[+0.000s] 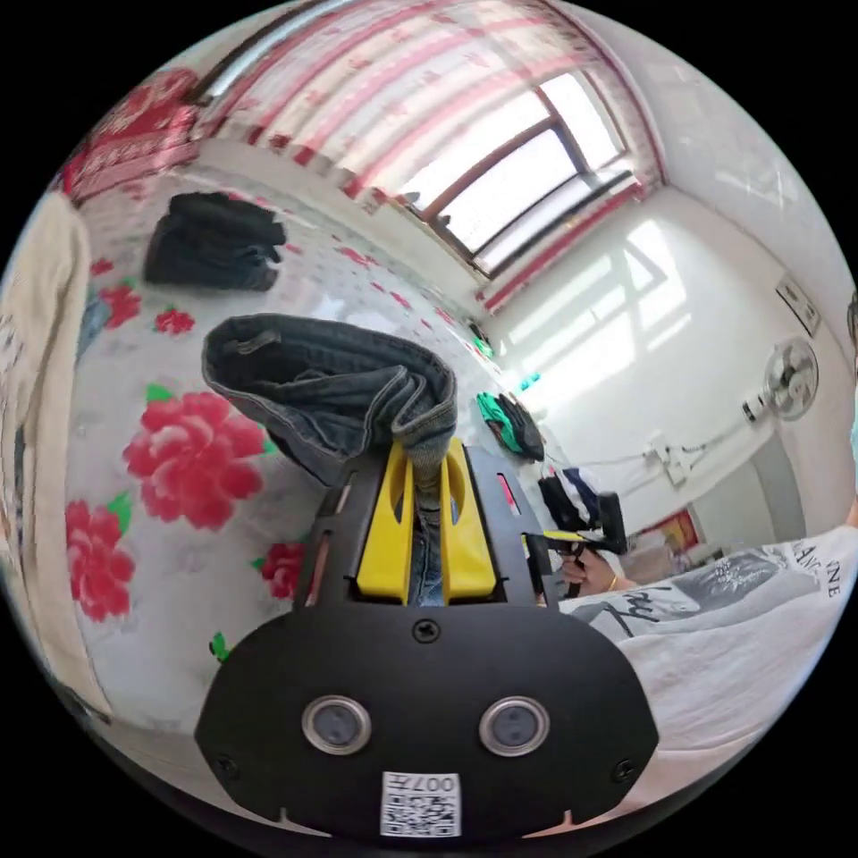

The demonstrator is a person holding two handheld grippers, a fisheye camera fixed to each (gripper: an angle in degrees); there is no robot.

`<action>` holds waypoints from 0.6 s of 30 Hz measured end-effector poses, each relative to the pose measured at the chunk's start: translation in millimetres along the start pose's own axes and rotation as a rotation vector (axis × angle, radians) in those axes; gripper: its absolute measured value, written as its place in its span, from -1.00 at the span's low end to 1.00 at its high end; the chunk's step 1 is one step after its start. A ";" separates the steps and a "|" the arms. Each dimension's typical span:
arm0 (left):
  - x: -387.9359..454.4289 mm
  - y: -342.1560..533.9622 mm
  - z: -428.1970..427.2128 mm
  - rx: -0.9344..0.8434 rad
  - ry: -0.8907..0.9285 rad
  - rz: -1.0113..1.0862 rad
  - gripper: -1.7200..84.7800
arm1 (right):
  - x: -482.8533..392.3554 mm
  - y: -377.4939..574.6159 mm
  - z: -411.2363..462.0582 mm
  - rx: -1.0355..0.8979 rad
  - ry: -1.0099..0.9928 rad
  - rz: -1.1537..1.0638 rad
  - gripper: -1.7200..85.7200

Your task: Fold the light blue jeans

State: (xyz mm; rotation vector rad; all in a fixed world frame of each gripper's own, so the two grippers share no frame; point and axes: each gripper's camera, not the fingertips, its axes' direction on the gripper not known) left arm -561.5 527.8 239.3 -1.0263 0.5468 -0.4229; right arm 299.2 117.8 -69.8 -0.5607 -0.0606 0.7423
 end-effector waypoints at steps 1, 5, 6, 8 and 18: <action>34.6 -15.1 24.4 -0.061 0.049 0.108 -0.85 | 10.5 5.0 -14.5 0.045 0.020 0.029 -0.97; 132.0 -23.8 117.1 -0.244 0.174 0.391 -0.84 | 54.0 28.4 -47.3 0.129 0.076 0.165 -0.97; 154.5 -15.1 156.6 -0.319 0.220 0.447 -0.83 | 61.0 32.3 -49.3 0.132 0.079 0.189 -0.97; 176.8 4.5 220.0 -0.489 0.271 0.491 -0.79 | 87.9 48.2 -52.9 0.137 0.080 0.283 -0.96; 102.4 3.3 231.9 -0.476 0.060 0.129 -0.72 | 163.7 69.8 -75.4 0.127 -0.024 0.414 -0.84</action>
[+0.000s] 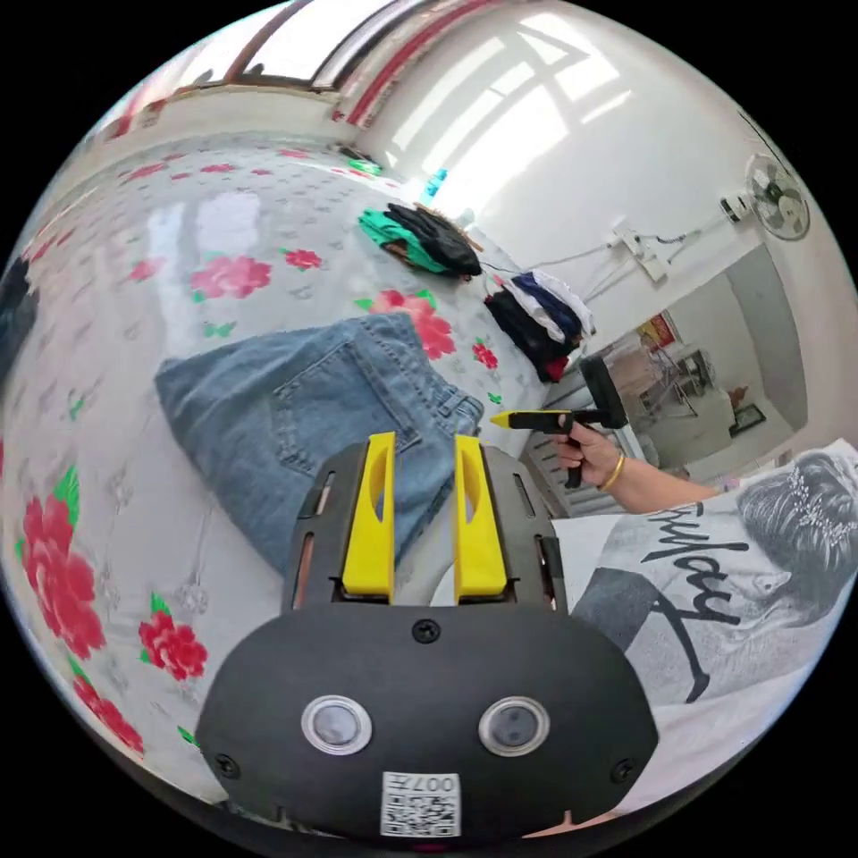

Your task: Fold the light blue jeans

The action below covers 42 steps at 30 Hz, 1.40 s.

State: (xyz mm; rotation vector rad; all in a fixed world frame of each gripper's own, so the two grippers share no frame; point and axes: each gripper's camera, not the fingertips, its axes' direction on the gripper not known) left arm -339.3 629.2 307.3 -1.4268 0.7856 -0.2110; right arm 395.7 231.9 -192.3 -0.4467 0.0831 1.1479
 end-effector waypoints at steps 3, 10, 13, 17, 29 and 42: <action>-47.0 19.1 -17.1 0.070 -0.011 -0.238 -0.66 | 16.4 -25.2 -4.1 -0.008 -0.094 0.016 -0.77; -83.0 16.5 15.1 -0.006 0.005 -0.436 -0.54 | 43.1 -100.1 17.4 -0.131 -0.225 0.053 -0.66; -84.6 -2.4 41.2 -0.104 0.004 -0.450 -0.54 | 40.0 -123.1 36.7 -0.234 -0.284 0.034 -0.65; -73.0 -22.2 57.6 -0.154 -0.052 -0.421 -0.66 | 15.1 -141.2 47.9 -0.336 -0.178 -0.078 -0.68; -34.8 -54.3 -17.6 -0.023 0.053 -0.328 -0.86 | -121.0 -182.5 9.5 -0.352 -0.159 -0.265 -0.77; -125.4 -118.2 -297.7 0.277 -0.067 -0.157 -0.86 | -435.0 -310.6 62.7 -0.236 -0.243 -0.518 -0.84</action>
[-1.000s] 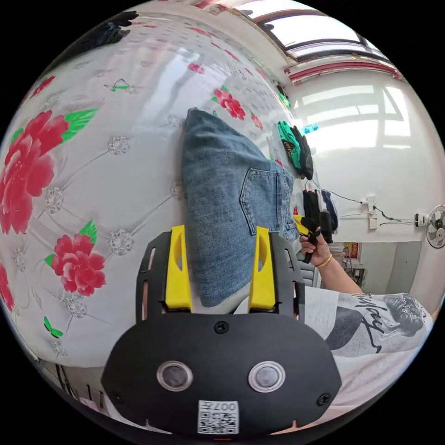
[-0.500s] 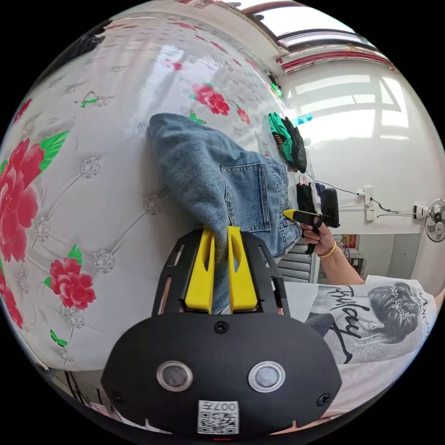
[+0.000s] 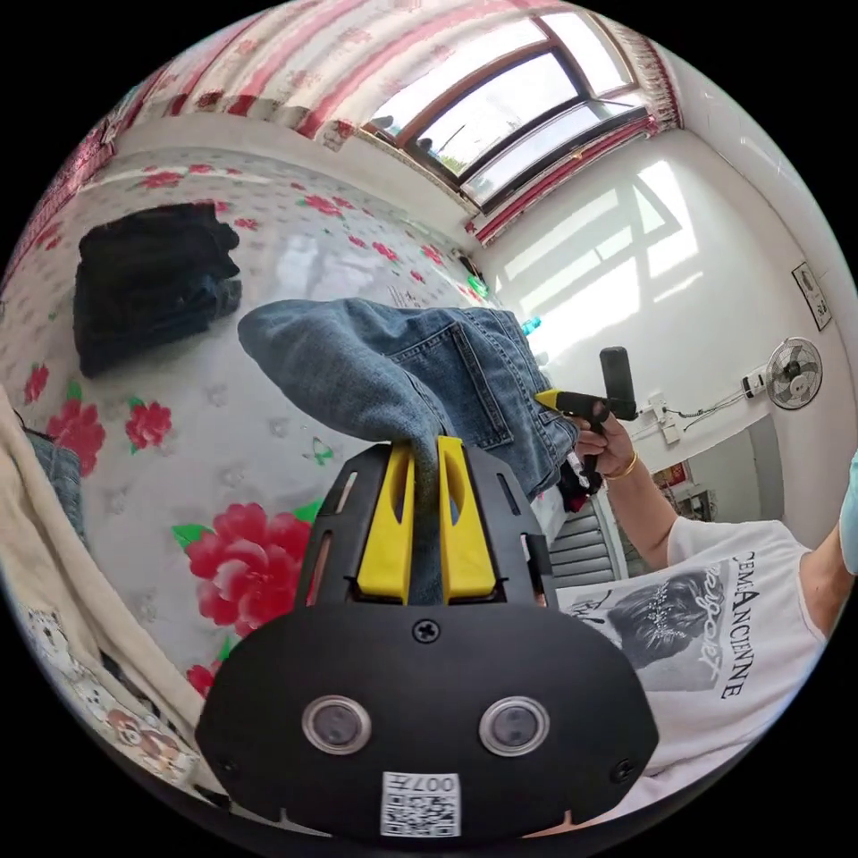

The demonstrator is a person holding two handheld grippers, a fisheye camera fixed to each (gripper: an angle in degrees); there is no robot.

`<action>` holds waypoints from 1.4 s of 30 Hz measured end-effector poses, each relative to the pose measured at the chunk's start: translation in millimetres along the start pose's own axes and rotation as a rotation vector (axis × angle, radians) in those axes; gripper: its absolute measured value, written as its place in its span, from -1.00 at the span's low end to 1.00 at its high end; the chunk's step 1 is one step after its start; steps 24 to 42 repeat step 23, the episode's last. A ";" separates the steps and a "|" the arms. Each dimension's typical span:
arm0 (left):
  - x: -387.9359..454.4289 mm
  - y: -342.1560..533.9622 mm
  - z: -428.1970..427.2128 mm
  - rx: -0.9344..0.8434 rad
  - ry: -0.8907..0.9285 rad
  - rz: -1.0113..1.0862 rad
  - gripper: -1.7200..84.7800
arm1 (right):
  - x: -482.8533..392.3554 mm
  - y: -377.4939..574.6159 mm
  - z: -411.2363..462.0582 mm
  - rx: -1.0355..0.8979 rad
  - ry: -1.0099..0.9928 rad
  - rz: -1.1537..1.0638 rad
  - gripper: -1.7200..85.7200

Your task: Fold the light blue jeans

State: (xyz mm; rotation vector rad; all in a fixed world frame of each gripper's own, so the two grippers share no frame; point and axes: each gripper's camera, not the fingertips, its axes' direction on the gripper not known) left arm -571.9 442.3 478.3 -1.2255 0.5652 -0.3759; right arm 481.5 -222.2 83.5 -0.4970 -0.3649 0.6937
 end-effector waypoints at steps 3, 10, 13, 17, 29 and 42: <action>-27.6 -57.4 -61.3 0.085 -0.099 0.031 -0.86 | -51.9 -97.4 32.3 0.028 0.033 -0.093 -0.86; -154.1 -138.5 -115.8 0.133 -0.366 -0.189 -0.71 | -104.6 -311.4 141.9 0.077 0.197 -0.003 -0.91; -169.5 -83.0 -87.1 0.041 -0.426 -0.163 -0.65 | -91.1 -316.8 201.3 0.001 0.311 0.036 -0.94; -154.7 39.7 -61.9 0.027 -0.549 -0.154 -0.65 | -65.2 -234.6 294.8 -0.320 0.528 -0.107 -0.96; -71.3 195.0 -107.5 0.102 -0.995 -0.271 -0.64 | -54.5 -33.5 342.4 -0.662 0.697 -0.153 -0.96; -71.3 195.0 -107.5 0.102 -0.995 -0.271 -0.64 | -54.5 -33.5 342.4 -0.662 0.697 -0.153 -0.96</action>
